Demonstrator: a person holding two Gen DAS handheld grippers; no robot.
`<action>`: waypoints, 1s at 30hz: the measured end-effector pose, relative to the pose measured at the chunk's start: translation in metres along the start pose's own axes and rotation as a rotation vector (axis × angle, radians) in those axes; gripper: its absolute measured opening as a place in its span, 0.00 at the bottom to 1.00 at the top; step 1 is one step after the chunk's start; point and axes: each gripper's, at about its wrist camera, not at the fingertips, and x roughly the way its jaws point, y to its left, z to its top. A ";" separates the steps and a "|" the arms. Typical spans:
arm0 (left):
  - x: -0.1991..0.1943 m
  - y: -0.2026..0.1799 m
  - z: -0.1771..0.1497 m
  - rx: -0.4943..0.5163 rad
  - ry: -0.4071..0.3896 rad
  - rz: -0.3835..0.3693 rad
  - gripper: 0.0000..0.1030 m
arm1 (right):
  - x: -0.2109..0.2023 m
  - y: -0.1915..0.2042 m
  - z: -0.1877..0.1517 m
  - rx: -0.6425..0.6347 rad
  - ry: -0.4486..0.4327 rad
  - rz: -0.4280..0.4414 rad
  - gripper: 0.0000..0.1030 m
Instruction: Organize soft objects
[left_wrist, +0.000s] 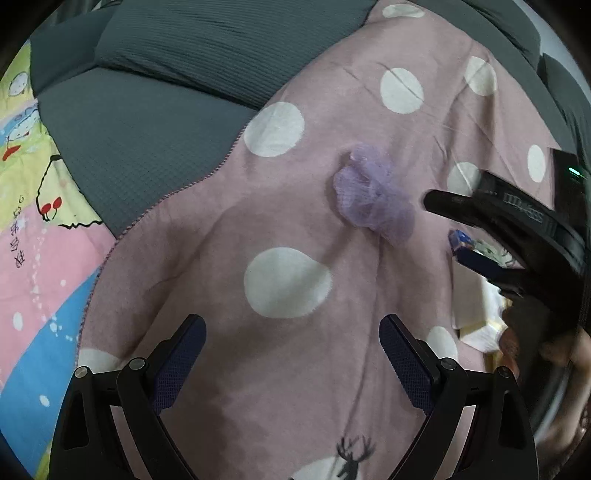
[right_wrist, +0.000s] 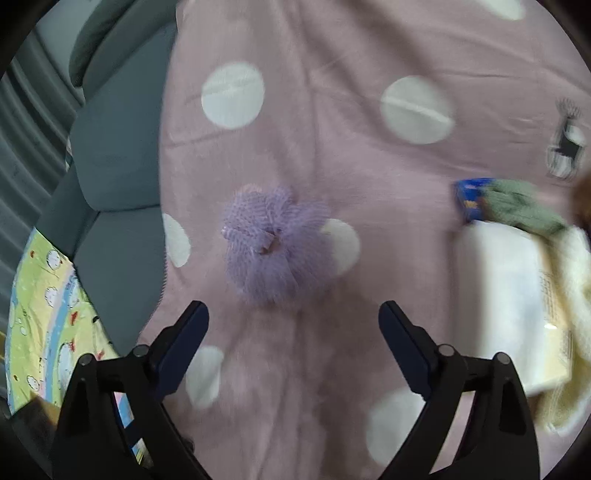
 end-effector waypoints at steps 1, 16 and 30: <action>0.002 0.002 0.003 -0.007 0.001 0.001 0.92 | 0.014 0.003 0.004 -0.001 0.020 -0.011 0.86; 0.000 0.012 0.014 -0.057 0.041 -0.045 0.92 | 0.026 -0.007 -0.003 -0.048 -0.010 0.043 0.13; -0.033 -0.059 -0.032 0.107 0.039 -0.149 0.92 | -0.120 -0.068 -0.136 -0.069 0.028 -0.052 0.14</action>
